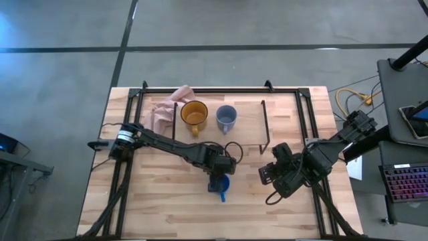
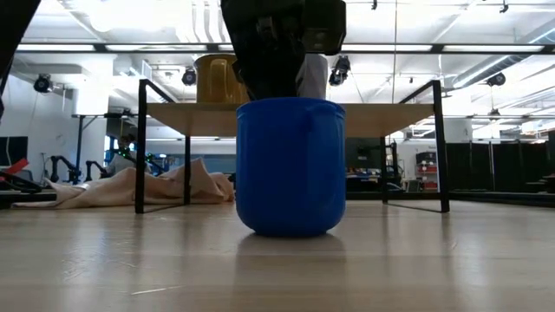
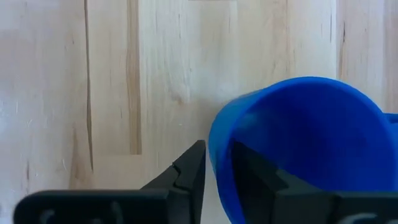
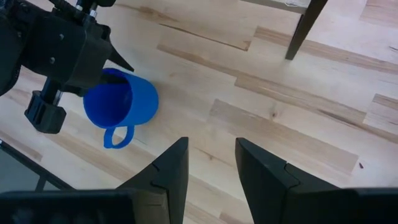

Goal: Stack small to large cups/mugs on shelf
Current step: Put the blue mug on the shelf, then return to Home Position

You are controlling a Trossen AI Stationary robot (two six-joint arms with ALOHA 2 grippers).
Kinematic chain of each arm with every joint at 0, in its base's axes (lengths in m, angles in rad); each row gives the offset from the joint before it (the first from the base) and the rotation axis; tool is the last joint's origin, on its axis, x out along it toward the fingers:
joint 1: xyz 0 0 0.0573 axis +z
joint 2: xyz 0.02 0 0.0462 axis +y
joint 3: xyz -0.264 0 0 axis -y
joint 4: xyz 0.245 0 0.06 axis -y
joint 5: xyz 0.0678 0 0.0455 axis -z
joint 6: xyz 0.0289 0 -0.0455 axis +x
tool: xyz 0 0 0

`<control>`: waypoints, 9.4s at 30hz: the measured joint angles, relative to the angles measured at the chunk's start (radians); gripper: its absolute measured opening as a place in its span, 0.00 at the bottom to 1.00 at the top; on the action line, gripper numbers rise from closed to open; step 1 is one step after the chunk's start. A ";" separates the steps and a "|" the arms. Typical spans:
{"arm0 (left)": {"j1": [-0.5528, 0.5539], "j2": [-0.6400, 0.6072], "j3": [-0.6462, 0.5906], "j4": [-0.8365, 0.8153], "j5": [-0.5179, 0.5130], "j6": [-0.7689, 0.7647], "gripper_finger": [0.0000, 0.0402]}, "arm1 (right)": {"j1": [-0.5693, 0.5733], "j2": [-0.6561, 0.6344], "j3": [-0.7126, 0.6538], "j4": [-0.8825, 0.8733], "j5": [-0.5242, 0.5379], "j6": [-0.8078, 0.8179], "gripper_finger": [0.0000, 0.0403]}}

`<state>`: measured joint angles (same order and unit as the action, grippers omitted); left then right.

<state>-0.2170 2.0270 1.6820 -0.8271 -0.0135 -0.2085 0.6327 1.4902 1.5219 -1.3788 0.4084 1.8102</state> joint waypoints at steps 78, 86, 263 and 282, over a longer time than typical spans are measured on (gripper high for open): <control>-0.368 -1.300 -0.796 0.420 -0.308 -0.249 0.20 | -0.261 0.717 0.468 0.163 -0.278 -0.278 0.27; -0.368 -1.327 -0.804 0.421 -0.311 -0.248 0.20 | -0.267 0.711 0.460 0.155 -0.279 -0.322 0.04; -0.038 -2.001 -1.673 1.076 -0.262 -0.205 0.20 | -0.406 -1.152 -1.255 1.649 -0.004 -1.651 0.23; -0.038 -1.959 -1.674 0.880 -0.243 0.120 0.20 | -0.406 -1.442 -1.514 1.484 0.117 -1.785 0.23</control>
<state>-0.2550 0.0684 0.0078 0.0526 -0.2567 -0.0887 0.2264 0.0483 0.0078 0.1054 0.5252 0.0254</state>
